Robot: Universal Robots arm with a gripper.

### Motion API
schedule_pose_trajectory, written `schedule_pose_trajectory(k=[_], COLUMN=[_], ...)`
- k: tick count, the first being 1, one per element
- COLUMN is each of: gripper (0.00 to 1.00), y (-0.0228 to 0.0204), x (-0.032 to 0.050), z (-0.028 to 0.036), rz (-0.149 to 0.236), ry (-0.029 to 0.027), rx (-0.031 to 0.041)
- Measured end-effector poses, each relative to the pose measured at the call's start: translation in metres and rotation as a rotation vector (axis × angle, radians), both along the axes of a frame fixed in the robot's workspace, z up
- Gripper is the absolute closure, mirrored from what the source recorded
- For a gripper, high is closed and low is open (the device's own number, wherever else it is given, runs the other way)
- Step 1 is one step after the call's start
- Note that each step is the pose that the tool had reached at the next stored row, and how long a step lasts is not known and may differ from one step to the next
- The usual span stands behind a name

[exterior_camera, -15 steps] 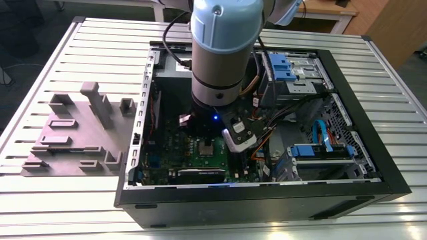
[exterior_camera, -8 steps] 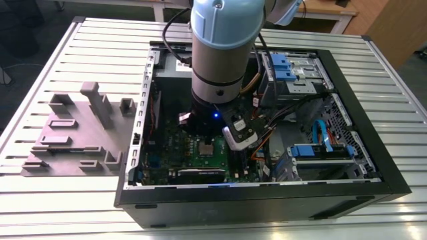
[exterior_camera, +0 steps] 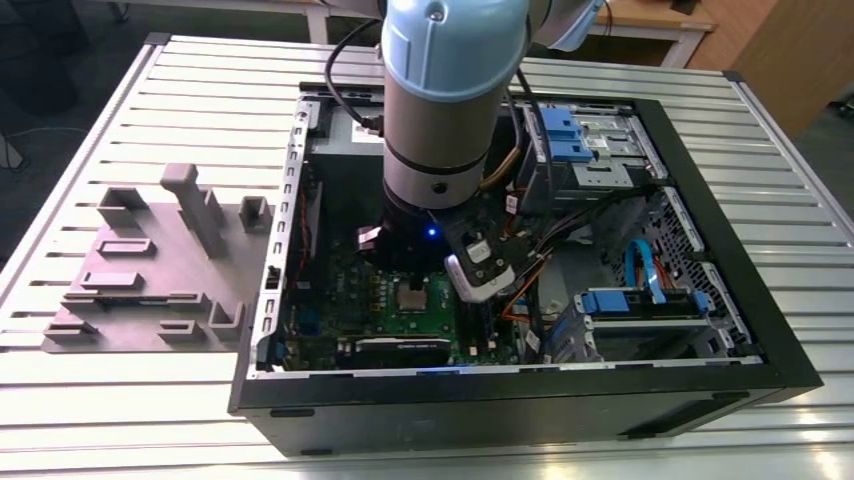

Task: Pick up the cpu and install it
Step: 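Place the cpu into insertion slot, then close the cpu cover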

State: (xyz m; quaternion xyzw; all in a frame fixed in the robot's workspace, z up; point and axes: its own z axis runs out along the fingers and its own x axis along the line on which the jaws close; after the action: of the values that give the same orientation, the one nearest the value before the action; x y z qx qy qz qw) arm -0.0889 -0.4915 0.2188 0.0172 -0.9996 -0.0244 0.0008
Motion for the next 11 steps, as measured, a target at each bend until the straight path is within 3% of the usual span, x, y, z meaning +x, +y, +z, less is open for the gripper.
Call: schedule_pose_trajectory(k=[11], gripper=[0.9], y=[0.0014], x=[0.0], z=[-0.0001], rz=[0.0], ry=[0.0], rx=[0.0011])
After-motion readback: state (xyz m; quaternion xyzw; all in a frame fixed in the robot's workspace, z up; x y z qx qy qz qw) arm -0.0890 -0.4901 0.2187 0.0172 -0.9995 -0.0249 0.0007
